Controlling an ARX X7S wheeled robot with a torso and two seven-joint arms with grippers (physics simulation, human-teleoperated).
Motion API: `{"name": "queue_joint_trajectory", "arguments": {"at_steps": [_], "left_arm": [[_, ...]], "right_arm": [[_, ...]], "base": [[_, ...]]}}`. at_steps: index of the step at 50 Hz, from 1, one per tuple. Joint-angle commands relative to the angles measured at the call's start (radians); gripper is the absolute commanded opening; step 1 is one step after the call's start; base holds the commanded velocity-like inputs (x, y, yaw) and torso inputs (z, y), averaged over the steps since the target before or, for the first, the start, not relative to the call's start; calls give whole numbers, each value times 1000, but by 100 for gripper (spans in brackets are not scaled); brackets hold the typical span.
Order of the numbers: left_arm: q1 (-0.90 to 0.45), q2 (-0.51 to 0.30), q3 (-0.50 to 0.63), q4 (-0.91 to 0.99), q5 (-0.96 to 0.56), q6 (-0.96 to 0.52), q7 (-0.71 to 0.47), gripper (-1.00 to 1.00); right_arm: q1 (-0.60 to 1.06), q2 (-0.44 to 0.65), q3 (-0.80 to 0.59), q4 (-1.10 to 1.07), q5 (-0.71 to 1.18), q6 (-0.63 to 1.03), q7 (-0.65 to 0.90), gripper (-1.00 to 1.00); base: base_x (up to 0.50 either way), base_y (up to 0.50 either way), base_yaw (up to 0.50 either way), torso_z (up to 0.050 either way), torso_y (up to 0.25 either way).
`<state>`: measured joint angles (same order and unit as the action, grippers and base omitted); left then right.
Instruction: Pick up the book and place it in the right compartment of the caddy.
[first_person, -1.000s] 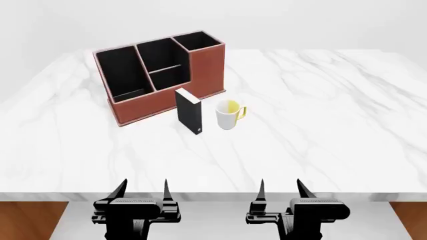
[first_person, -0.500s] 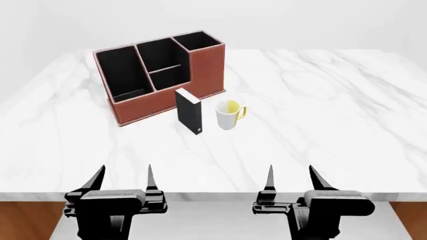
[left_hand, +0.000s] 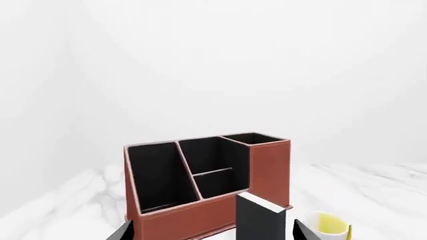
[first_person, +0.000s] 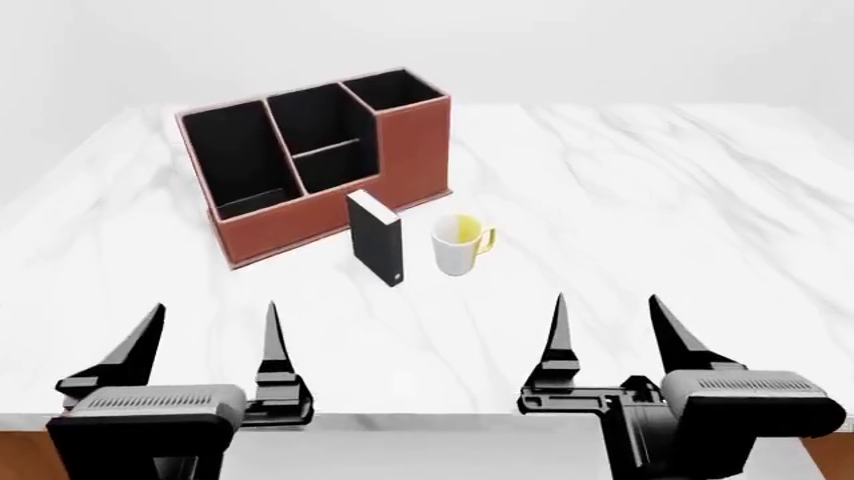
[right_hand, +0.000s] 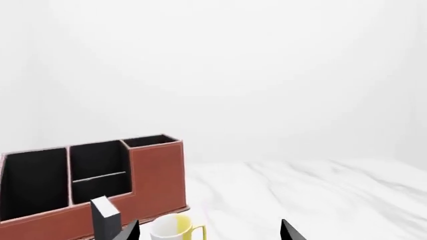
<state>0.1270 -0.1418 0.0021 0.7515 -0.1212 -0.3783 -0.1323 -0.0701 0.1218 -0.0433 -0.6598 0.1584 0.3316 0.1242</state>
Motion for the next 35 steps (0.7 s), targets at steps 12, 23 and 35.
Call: {"name": "queue_joint_trajectory", "arguments": {"at_steps": [12, 23, 35], "left_arm": [[13, -22, -4, 58, -33, -13, -25, 100], [14, -30, 6, 57, -34, -11, -37, 100], [21, -40, 12, 68, -36, -12, -48, 100]], "right_arm": [[-14, 26, -13, -43, 32, 2, 22, 100], [-17, 36, -19, -38, 38, -4, 33, 100], [-24, 46, -28, -44, 44, -10, 44, 100]], "base": [[500, 0, 0, 0, 0], [500, 0, 0, 0, 0], [500, 0, 0, 0, 1]]}}
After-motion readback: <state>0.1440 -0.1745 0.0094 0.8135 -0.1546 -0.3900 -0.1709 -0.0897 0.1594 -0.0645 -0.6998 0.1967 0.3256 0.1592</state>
